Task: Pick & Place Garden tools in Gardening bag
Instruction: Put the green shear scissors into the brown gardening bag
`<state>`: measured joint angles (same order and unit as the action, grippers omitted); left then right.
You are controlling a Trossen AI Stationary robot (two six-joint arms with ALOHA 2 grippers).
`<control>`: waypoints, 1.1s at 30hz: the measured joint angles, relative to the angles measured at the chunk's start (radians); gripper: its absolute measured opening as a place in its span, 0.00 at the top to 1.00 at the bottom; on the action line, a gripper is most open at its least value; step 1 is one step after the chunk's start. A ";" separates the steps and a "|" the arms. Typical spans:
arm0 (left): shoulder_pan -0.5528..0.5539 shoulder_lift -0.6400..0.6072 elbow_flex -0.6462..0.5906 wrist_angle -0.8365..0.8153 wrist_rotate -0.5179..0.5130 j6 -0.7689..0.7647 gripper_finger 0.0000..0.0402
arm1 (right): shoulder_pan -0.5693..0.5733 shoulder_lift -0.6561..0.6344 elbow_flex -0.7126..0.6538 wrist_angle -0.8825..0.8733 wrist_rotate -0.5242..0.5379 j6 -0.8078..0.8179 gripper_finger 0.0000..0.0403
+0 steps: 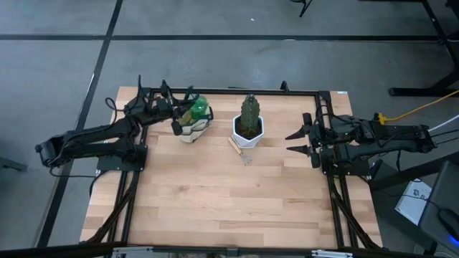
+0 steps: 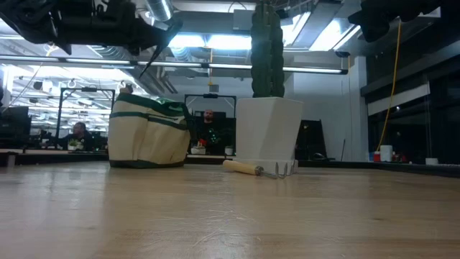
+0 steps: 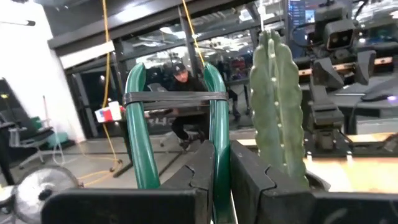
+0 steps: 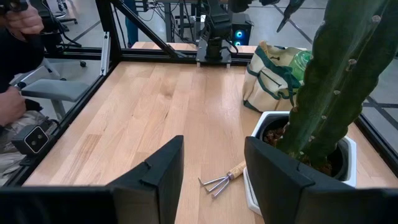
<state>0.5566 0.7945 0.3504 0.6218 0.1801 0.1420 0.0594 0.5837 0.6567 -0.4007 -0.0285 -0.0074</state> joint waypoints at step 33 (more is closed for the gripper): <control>0.033 0.127 0.000 -0.006 -0.183 -0.131 0.93 | 0.000 0.000 0.000 0.000 0.000 0.000 0.57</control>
<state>0.5892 0.9211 0.3504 0.6163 -0.0027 0.0115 0.0593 0.5837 0.6564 -0.4007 -0.0288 -0.0076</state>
